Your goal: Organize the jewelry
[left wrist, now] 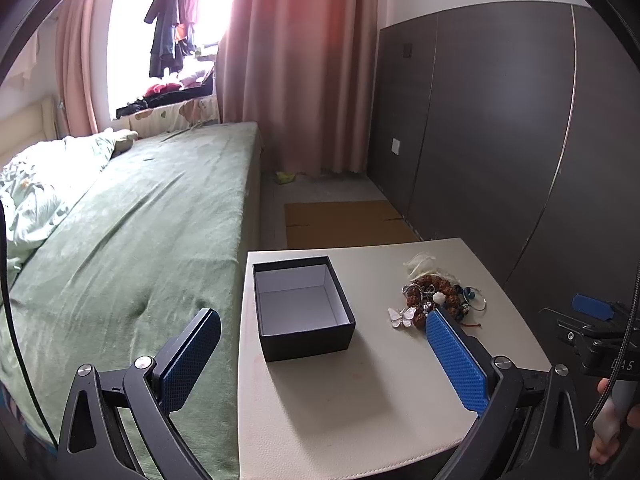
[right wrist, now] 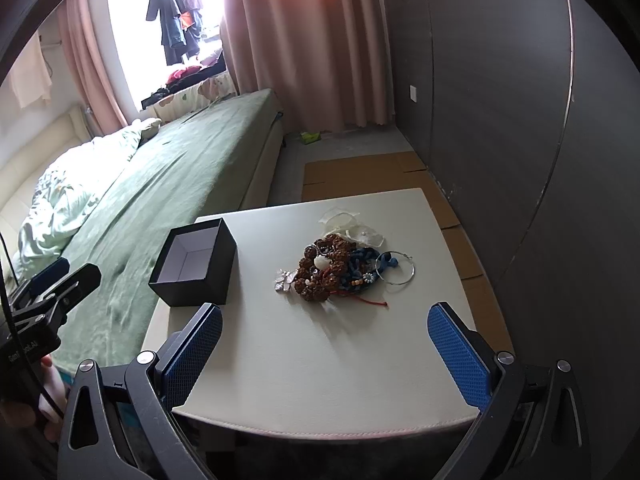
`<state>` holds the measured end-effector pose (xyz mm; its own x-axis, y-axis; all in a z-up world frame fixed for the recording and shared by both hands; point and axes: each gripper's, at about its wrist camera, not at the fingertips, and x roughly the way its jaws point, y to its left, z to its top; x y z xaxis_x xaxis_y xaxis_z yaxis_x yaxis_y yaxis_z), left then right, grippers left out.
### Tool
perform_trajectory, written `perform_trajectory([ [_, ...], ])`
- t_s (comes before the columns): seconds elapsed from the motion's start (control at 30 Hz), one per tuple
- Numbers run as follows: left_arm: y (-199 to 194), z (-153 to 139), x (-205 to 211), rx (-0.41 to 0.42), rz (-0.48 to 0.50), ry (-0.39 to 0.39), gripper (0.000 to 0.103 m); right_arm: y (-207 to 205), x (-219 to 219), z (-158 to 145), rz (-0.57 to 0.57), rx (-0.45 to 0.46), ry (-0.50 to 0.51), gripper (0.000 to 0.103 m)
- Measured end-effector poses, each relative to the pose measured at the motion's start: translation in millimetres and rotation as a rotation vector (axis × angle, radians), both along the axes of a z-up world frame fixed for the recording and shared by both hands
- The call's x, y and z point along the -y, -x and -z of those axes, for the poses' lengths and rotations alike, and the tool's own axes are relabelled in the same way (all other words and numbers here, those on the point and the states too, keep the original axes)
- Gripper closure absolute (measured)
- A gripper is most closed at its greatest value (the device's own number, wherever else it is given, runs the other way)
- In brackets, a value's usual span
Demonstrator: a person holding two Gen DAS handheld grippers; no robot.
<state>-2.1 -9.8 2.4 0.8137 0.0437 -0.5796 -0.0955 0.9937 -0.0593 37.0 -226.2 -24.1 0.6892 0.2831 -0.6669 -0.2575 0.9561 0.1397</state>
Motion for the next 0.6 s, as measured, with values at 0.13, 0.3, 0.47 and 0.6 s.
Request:
perform_trajectory([
  [0.13,-0.1,-0.2,-0.5,-0.003,0.003,-0.001,0.001,0.0,-0.4,-0.3,0.002,-0.001,-0.002,0.000],
  [0.3,-1.5,-0.5,1.3,-0.005,0.004,-0.003,0.001,-0.3,-0.1,-0.3,0.001,0.000,0.000,0.000],
  [0.47,-1.7,0.0,2.1,-0.006,0.006,0.000,0.001,-0.4,0.2,-0.4,0.002,0.002,-0.001,0.000],
  [0.6,-1.7,-0.2,2.6,-0.007,0.008,-0.001,0.001,-0.7,0.7,-0.8,0.002,0.003,0.000,0.000],
])
